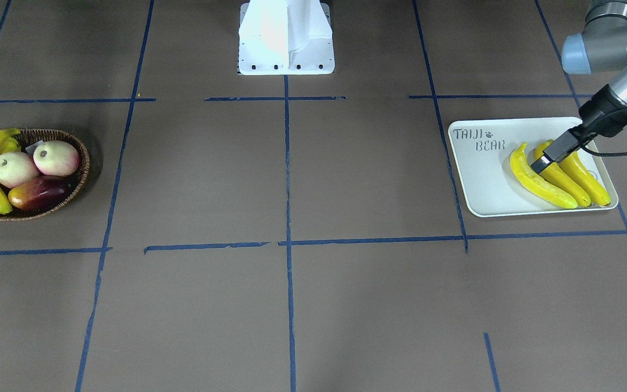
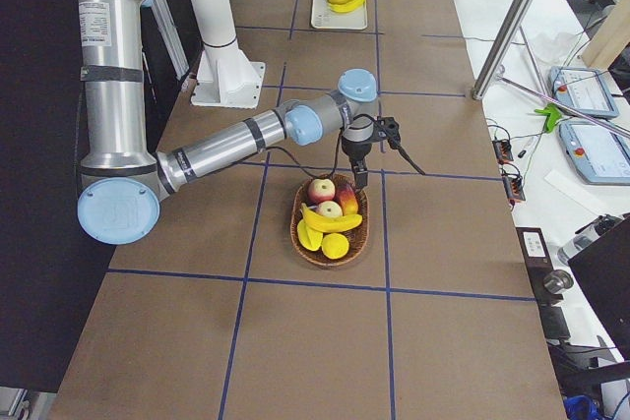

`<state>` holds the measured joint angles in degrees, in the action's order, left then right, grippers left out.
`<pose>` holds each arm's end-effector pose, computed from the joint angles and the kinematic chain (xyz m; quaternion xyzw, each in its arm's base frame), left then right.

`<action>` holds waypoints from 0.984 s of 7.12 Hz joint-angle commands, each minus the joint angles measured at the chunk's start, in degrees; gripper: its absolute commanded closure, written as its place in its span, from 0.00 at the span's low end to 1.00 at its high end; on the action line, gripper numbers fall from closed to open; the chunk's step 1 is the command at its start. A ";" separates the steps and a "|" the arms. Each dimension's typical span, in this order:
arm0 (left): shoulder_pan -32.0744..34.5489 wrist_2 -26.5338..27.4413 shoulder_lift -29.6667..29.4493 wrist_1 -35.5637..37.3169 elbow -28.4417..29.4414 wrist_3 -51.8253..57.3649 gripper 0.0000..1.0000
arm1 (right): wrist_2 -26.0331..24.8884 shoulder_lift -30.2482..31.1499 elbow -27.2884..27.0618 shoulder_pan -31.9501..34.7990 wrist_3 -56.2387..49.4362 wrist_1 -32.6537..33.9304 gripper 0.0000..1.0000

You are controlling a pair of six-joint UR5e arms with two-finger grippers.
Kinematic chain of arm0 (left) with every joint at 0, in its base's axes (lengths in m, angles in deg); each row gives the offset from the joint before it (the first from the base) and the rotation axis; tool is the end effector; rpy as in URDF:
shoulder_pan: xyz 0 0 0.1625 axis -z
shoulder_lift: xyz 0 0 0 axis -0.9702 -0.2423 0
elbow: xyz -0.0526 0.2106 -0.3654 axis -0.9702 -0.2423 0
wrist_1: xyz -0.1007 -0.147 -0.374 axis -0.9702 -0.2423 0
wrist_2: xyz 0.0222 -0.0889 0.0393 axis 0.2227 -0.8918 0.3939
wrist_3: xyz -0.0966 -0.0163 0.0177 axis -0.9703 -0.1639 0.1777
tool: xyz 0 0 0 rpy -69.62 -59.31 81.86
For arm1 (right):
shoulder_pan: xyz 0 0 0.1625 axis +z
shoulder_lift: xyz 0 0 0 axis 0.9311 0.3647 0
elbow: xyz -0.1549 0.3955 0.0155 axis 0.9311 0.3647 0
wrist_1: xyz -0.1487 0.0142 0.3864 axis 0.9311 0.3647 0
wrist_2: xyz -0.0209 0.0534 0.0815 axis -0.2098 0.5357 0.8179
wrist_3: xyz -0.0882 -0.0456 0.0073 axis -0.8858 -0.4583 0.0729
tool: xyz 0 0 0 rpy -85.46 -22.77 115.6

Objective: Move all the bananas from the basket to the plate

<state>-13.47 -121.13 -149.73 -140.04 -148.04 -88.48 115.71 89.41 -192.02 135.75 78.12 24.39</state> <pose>0.1752 -0.4805 0.4792 -0.0193 0.5343 -0.2394 0.8104 -0.1120 -0.4692 0.4744 0.0779 -0.3300 -0.0777 0.9375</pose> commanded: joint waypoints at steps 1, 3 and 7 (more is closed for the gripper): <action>-1.86 1.32 0.01 0.00 -1.29 0.02 0.00 | -7.68 4.38 -1.55 -0.60 -2.80 1.26 0.01; -1.86 1.32 0.10 0.00 -1.64 0.02 0.00 | -9.44 5.09 -1.20 -4.71 -1.75 1.44 0.02; -1.95 1.32 0.54 -0.17 -1.73 0.02 0.00 | -14.18 6.32 1.08 -11.92 5.88 1.44 0.10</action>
<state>-15.40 -119.81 -149.34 -140.14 -149.75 -88.46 102.79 95.57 -191.67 126.26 81.54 25.94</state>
